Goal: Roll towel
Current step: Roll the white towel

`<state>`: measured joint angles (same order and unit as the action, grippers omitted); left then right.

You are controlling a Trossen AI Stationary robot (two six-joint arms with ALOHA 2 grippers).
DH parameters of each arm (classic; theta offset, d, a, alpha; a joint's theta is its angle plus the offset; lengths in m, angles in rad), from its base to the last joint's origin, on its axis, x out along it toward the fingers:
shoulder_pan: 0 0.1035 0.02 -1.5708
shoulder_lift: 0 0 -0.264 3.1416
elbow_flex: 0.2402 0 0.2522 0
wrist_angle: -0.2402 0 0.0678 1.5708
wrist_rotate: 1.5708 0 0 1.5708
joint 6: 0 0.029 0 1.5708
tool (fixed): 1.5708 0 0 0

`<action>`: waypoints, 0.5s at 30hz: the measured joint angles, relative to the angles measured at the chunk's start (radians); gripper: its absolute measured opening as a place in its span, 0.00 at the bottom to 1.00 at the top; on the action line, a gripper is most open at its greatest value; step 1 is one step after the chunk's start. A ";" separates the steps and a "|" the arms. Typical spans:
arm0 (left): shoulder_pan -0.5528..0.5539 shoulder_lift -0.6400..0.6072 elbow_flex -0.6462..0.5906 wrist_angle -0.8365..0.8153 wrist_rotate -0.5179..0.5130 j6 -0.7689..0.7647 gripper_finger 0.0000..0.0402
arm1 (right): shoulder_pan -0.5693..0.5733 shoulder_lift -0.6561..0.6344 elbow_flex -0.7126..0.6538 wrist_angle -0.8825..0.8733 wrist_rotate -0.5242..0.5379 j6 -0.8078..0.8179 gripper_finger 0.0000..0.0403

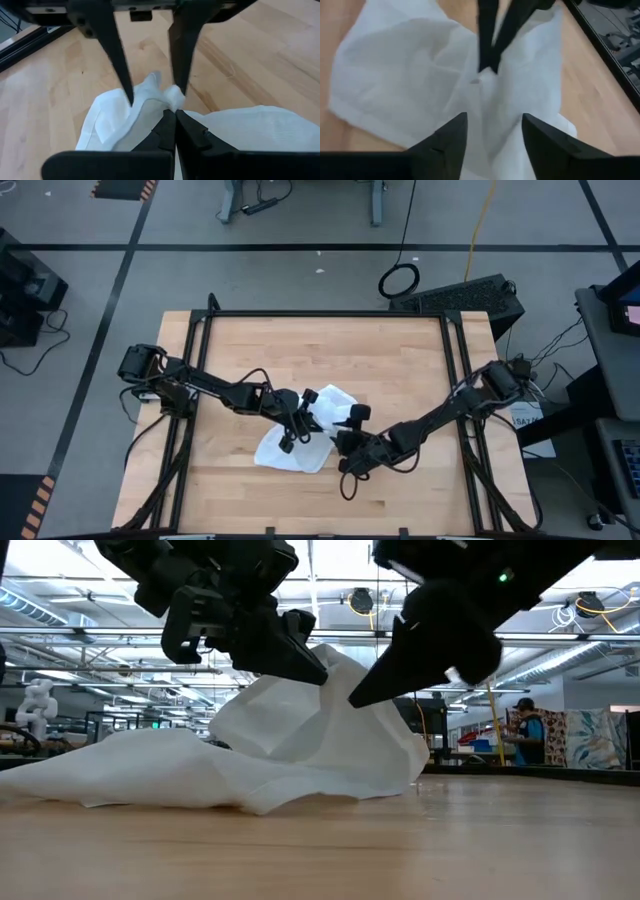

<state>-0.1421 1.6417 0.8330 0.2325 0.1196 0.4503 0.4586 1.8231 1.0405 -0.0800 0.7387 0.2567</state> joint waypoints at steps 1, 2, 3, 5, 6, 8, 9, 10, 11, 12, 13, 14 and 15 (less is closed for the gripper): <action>0.000 0.000 0.000 0.000 0.000 0.000 0.02 | -0.003 0.002 0.000 0.003 0.002 0.005 0.40; 0.000 0.000 0.000 0.000 0.000 0.000 0.02 | -0.006 0.002 0.000 0.001 0.007 0.009 0.37; 0.000 0.000 0.000 0.000 0.000 0.000 0.02 | -0.008 0.002 0.000 0.000 0.014 0.011 0.33; 0.000 0.000 0.000 0.000 0.000 -0.001 0.02 | -0.008 0.002 0.000 0.003 0.020 0.012 0.24; 0.000 0.000 0.000 0.003 0.000 -0.001 0.02 | -0.008 0.002 0.000 0.003 0.021 0.012 0.19; 0.000 0.000 0.000 0.026 -0.001 -0.020 0.02 | -0.008 0.002 0.000 0.005 0.020 0.012 0.09; 0.000 0.000 0.000 0.043 -0.001 -0.035 0.02 | -0.007 0.003 0.000 0.008 0.020 0.012 0.05; 0.000 0.000 0.000 0.057 -0.002 -0.054 0.02 | -0.007 0.002 0.000 0.011 0.021 0.012 0.02; 0.000 0.000 0.000 0.066 -0.005 -0.074 0.02 | -0.007 0.003 0.000 0.012 0.021 0.013 0.02; 0.000 0.000 0.000 0.067 -0.007 -0.088 0.02 | -0.007 0.002 0.000 0.013 0.021 0.016 0.02; 0.000 0.000 0.000 0.063 -0.013 -0.102 0.03 | -0.007 0.003 0.000 0.013 0.020 0.017 0.02; -0.001 0.000 0.000 0.054 -0.017 -0.106 0.04 | -0.004 0.003 0.000 0.014 0.020 0.017 0.02; -0.004 -0.002 0.000 0.039 -0.019 -0.111 0.05 | -0.001 0.002 0.000 0.015 0.021 0.015 0.01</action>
<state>-0.1461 1.6395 0.8326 0.2720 0.1006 0.3391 0.4580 1.8256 1.0405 -0.0653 0.7596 0.2719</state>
